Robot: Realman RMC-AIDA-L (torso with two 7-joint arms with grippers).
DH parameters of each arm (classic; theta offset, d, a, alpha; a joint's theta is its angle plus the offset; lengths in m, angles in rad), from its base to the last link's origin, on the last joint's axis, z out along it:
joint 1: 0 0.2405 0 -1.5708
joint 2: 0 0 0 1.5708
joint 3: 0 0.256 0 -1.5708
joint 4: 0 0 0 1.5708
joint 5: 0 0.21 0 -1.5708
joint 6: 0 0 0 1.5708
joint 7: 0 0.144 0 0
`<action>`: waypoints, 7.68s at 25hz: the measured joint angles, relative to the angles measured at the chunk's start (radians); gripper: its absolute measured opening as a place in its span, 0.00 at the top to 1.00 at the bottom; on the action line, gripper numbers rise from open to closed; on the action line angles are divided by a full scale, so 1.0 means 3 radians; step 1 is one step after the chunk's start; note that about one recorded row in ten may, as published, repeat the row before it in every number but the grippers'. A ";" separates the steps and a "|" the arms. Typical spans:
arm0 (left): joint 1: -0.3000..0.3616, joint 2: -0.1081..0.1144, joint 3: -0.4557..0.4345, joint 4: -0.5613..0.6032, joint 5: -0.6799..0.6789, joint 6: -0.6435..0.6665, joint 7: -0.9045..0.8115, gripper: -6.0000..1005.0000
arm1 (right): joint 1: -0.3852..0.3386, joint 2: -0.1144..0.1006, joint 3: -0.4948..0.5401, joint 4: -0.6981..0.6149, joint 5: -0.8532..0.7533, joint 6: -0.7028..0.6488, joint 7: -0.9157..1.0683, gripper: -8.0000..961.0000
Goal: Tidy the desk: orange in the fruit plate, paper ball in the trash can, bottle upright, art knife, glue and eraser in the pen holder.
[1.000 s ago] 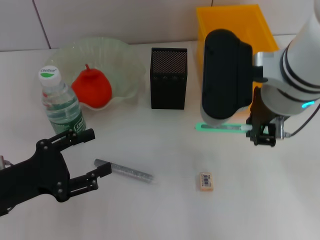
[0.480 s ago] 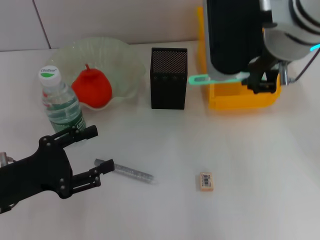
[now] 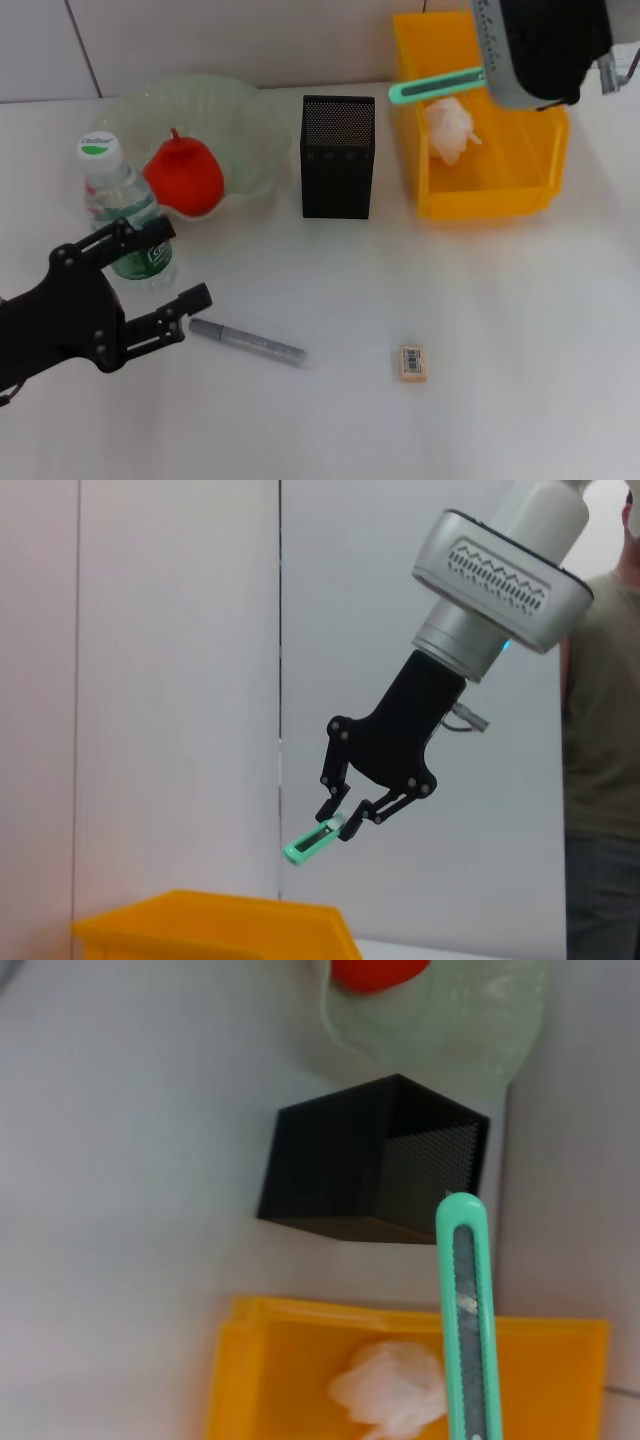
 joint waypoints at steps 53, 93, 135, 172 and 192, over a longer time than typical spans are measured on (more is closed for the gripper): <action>0.0096 -0.0033 0.0124 -0.0171 0.0000 0.0176 0.0077 0.21 | -0.0258 0.0134 -0.0551 0.1357 -0.0005 0.2818 -0.3139 0.79; 0.0051 -0.0038 0.0114 -0.0180 -0.0031 0.0159 0.0071 0.21 | -0.0141 0.0144 -0.0527 0.1329 0.0019 0.2787 -0.2489 0.57; 0.0121 0.0047 0.0325 0.0046 0.0400 0.0225 0.0040 0.21 | 0.0163 0.0154 -0.0061 0.1290 0.0908 -0.0237 0.1466 0.18; 0.0173 0.0073 0.0335 0.0049 0.0462 0.0176 0.0071 0.21 | 0.0259 0.0174 -0.1312 0.2019 0.1146 0.0495 0.2024 0.26; 0.0216 0.0068 0.0335 0.0081 0.0476 0.0202 0.0071 0.21 | 0.0264 0.0177 -0.1405 0.2103 0.1158 0.0571 0.2129 0.30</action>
